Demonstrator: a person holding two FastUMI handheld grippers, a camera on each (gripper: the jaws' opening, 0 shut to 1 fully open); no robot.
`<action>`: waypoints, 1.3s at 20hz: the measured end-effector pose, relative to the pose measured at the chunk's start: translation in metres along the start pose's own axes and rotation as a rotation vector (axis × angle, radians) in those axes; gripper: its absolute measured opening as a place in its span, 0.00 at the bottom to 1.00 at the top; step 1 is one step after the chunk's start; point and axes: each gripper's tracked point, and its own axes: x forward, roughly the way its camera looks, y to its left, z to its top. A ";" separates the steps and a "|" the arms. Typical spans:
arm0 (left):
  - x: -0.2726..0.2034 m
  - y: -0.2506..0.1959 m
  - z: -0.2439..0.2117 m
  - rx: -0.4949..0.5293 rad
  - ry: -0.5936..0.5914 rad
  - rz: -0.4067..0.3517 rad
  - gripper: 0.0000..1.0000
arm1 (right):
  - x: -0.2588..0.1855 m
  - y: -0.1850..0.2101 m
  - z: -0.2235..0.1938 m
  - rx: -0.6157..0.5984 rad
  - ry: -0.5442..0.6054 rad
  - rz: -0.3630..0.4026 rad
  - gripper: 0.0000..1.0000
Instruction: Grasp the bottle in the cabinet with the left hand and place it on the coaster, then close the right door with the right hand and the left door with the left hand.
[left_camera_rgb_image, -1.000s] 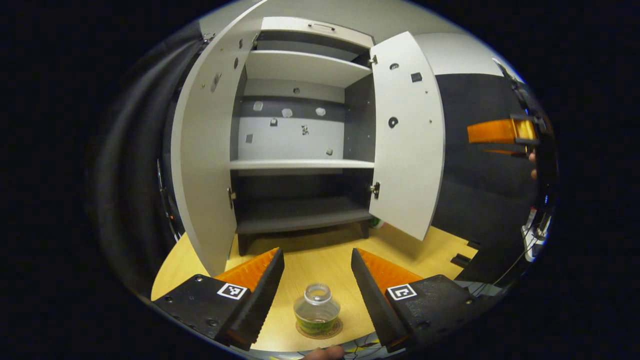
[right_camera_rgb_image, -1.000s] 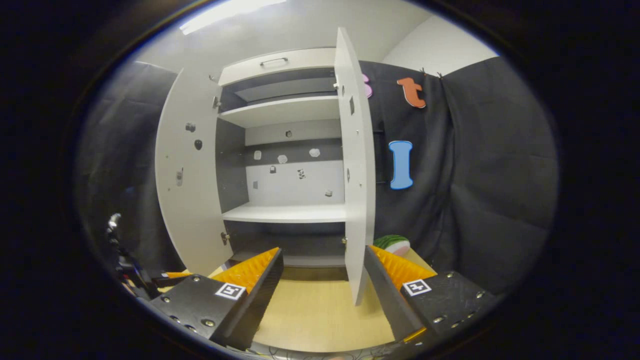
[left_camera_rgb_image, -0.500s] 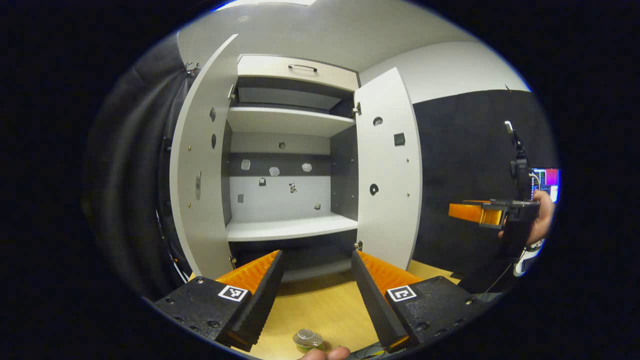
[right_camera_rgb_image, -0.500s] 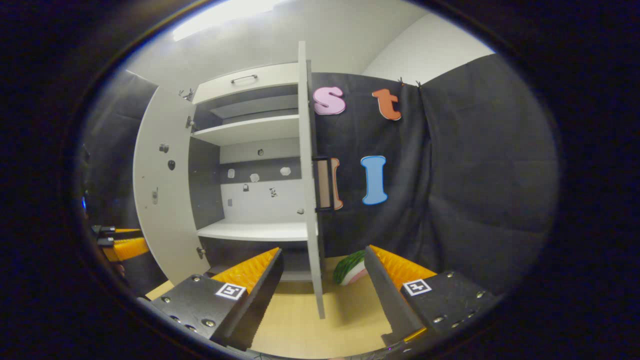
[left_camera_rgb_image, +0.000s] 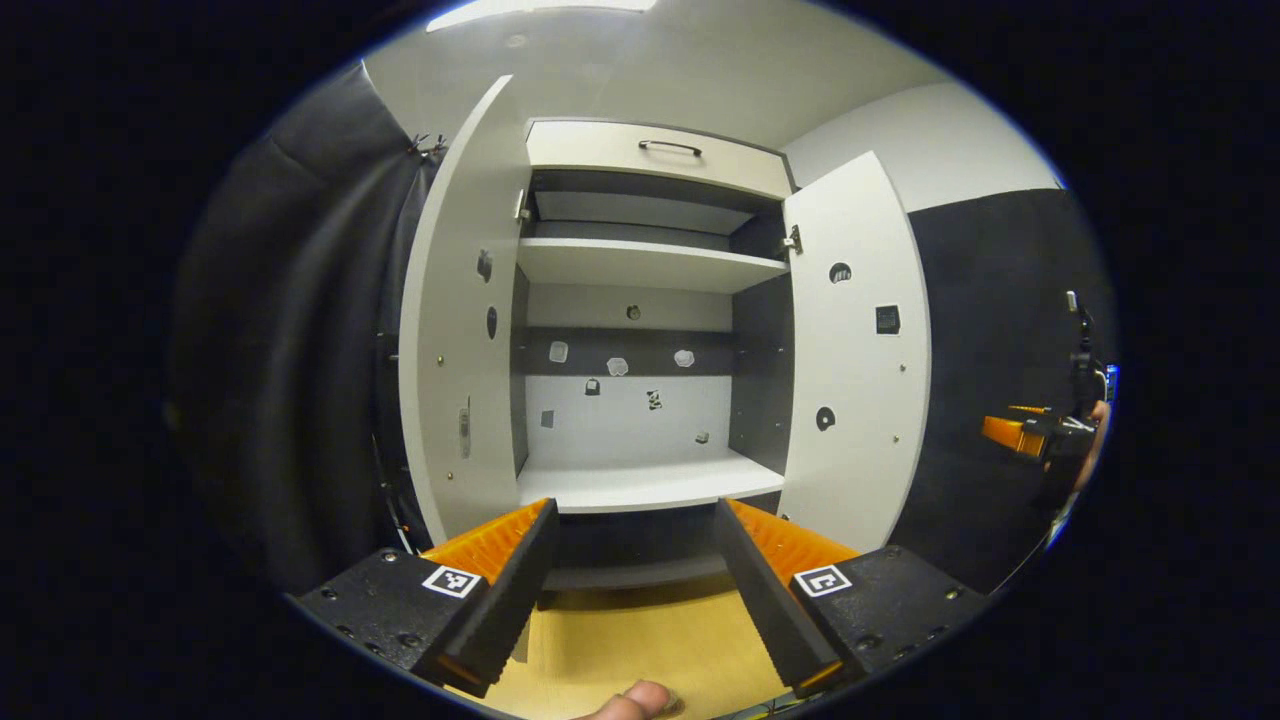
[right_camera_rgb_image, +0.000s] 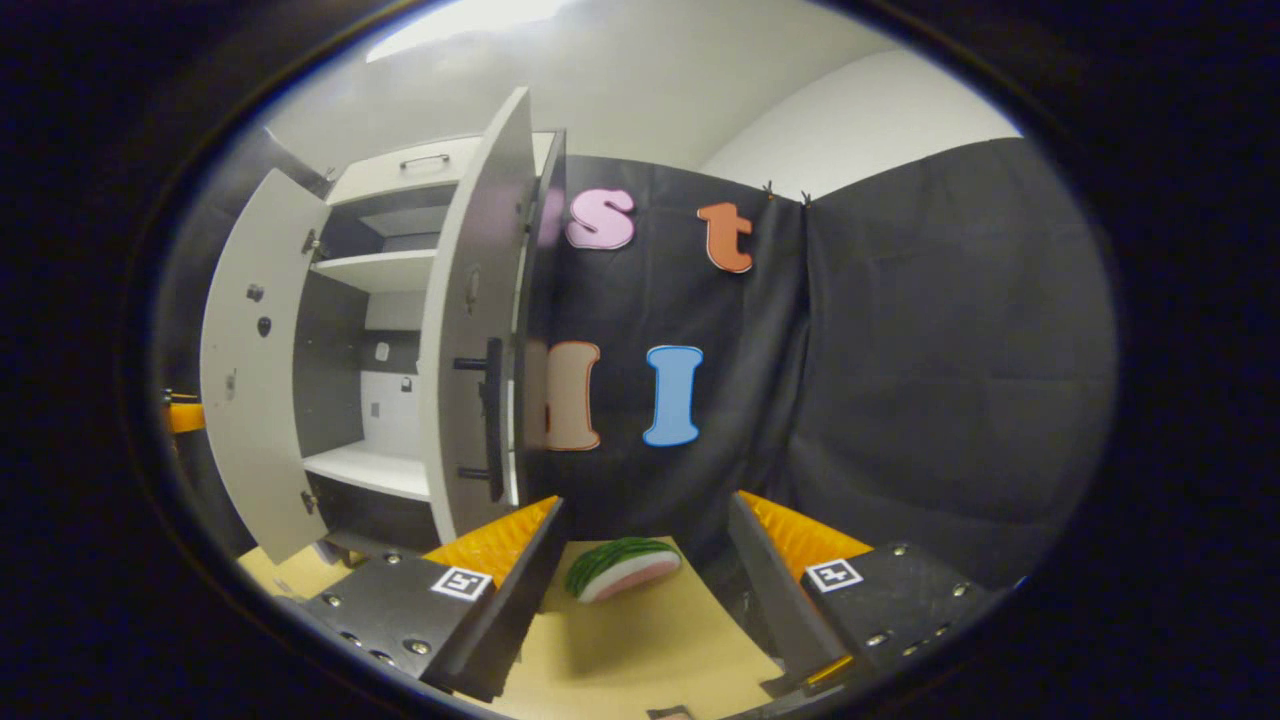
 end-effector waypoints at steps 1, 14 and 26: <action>0.001 0.003 -0.002 -0.007 0.000 0.002 0.98 | 0.011 -0.004 0.001 -0.008 0.005 -0.007 0.98; -0.017 0.052 0.001 -0.066 -0.058 0.052 0.95 | 0.099 0.087 0.039 -0.229 -0.046 0.069 0.83; -0.054 0.090 -0.007 -0.001 -0.028 0.135 0.96 | 0.084 0.133 0.035 -0.170 -0.056 0.093 0.78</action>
